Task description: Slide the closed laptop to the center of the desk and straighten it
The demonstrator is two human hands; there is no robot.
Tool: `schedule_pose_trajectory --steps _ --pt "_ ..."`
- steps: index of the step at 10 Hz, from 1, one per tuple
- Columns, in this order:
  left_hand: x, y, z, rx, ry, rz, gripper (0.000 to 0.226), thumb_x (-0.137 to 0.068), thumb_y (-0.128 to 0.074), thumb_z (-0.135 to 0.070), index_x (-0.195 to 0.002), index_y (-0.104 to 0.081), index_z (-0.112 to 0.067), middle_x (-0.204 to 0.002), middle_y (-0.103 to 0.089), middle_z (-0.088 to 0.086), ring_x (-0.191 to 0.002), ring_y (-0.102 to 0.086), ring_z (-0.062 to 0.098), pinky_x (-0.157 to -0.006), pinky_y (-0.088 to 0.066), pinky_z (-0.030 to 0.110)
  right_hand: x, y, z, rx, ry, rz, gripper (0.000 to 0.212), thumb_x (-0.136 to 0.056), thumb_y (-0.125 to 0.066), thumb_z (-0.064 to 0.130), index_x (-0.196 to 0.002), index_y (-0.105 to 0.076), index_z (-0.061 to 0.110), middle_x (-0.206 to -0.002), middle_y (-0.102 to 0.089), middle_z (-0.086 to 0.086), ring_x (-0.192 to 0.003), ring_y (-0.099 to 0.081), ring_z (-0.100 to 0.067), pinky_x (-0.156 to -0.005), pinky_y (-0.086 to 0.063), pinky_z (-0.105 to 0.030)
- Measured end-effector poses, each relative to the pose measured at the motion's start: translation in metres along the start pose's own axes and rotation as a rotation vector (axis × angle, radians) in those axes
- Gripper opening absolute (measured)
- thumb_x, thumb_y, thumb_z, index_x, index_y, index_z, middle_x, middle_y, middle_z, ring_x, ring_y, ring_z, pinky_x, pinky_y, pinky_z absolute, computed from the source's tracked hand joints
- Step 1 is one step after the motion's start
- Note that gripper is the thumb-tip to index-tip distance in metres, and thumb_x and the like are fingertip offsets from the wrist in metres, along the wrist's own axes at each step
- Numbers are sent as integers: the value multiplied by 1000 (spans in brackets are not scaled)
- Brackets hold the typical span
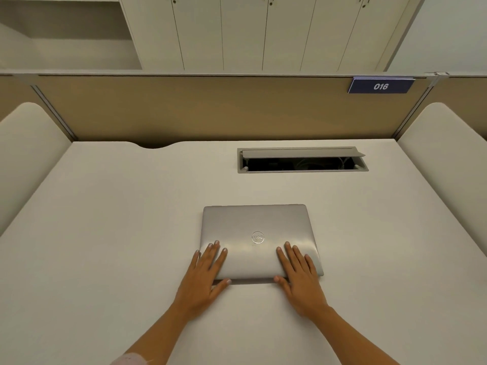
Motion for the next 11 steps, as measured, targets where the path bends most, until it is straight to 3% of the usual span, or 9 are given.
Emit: schedule_pose_trajectory --steps 5,8,10,11 --pt "-15 4 7 -113 -12 129 73 -93 -18 -64 -151 7 -29 -160 12 0 -148 12 23 -117 11 35 -9 -2 0 28 -6 27 67 -94 -14 58 -153 4 31 -162 6 7 -151 4 -15 -122 3 -37" --pt "-6 11 -8 -76 61 104 77 -86 -5 -67 -150 12 -26 -158 18 -3 -147 17 18 -116 14 41 -4 1 0 -24 9 44 69 -99 -29 53 -151 8 29 -160 12 10 -150 10 -15 -121 8 -35" --pt "21 4 -29 -24 116 -35 77 -93 -23 -59 -153 2 -18 -161 4 -2 -146 20 8 -117 13 38 40 -15 8 0 81 23 67 -98 -17 58 -151 15 33 -161 17 16 -148 19 -8 -119 16 -29" --pt "40 -7 -41 -29 134 0 79 -93 -20 -61 -152 9 -18 -162 10 -3 -146 19 9 -118 9 40 64 -22 11 -56 93 23 66 -98 -16 57 -151 14 32 -161 15 15 -148 20 -6 -119 15 -27"
Point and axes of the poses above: each hand's wrist, its own x-axis away from the middle knuckle, its own y-axis out of the back of the hand, z = x × y, the point moved 2 cm from there along -x, towards the middle knuckle
